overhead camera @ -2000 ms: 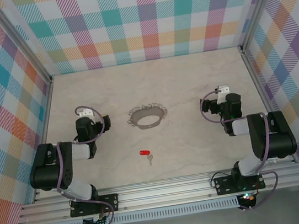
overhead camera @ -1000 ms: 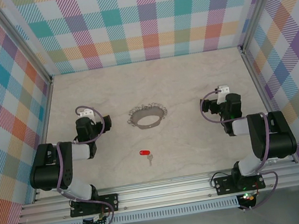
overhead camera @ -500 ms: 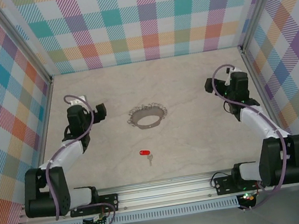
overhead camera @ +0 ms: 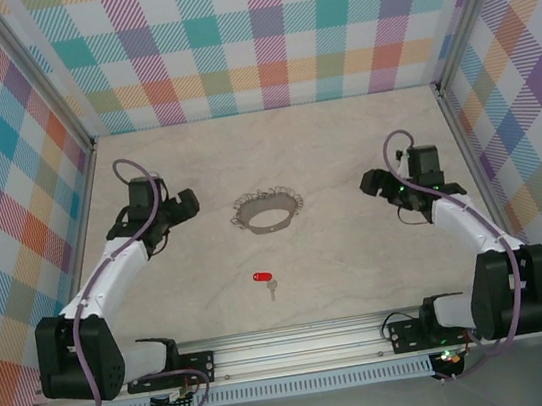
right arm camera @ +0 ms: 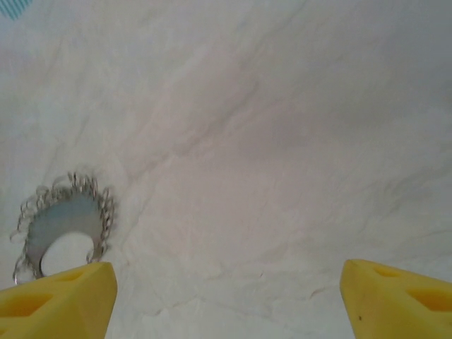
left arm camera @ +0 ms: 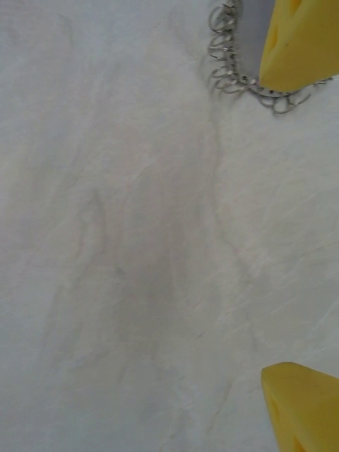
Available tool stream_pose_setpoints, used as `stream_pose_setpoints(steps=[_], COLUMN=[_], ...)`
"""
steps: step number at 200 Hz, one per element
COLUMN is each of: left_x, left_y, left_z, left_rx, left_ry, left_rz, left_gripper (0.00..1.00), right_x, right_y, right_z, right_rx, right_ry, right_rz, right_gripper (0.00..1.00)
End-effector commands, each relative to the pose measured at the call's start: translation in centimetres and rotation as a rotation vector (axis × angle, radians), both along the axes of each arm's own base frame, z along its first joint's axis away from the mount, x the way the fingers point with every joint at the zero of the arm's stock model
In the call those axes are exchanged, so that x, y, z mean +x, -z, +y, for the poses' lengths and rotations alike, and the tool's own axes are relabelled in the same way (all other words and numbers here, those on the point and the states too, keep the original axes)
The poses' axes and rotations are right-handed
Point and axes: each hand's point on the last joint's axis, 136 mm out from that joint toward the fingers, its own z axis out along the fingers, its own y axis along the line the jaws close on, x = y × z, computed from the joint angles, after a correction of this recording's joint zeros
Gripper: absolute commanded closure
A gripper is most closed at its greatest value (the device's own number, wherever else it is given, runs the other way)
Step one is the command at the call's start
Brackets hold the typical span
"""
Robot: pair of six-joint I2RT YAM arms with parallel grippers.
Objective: Put the keys on the keyring
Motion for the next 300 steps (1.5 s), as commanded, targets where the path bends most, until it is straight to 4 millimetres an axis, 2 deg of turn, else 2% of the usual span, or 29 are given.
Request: stream_pose_setpoints(steps=[1,30,66,105,147,167,194,225,249,273,300], left_x=[-0.6,-0.1,0.0,-1.0,-1.2,-1.2,-0.8,-0.8,-0.7,-0.7,-1.0], left_y=[1.2,1.4,0.3,0.5,0.1,-0.7,-1.3,0.1,1.2,1.9,2.3], left_z=[-0.6,-1.2,-2.2,-3.7,-5.2,-6.3,-9.1,-13.5,-17.1,-20.0,-22.2], left_rx=[-0.003,0.01,-0.02,-0.081,-0.123,-0.12,-0.11,-0.073,0.042,0.137,0.2], left_ry=[-0.026,-0.034,-0.03,-0.013,0.021,0.062,0.169,0.342,0.504,0.648,0.791], left_rz=[0.069,0.084,0.075,0.087,0.102,0.111,0.104,0.153,0.182,0.18,0.177], left_gripper=[0.03,0.04,0.04,0.05,0.08,0.11,0.14,0.26,0.33,0.37,0.43], right_x=[-1.6,-2.0,-2.3,-3.3,-3.5,-3.3,-3.3,-3.8,-4.2,-4.4,-4.5], right_y=[2.3,3.2,3.4,3.2,2.7,2.9,3.2,4.1,4.4,4.0,3.5], right_z=[2.6,5.9,9.7,12.3,13.7,14.3,14.5,13.6,13.0,12.7,12.5], right_rx=[0.037,0.028,0.016,-0.007,0.014,0.029,0.022,0.003,-0.005,0.01,0.011], right_ry=[-0.054,-0.135,-0.237,-0.301,-0.301,-0.309,-0.327,-0.292,-0.26,-0.235,-0.222], right_rz=[0.087,0.089,0.091,0.116,0.107,0.092,0.069,0.083,0.086,0.081,0.083], right_gripper=[0.19,0.2,0.22,0.25,0.3,0.32,0.35,0.35,0.35,0.35,0.32])
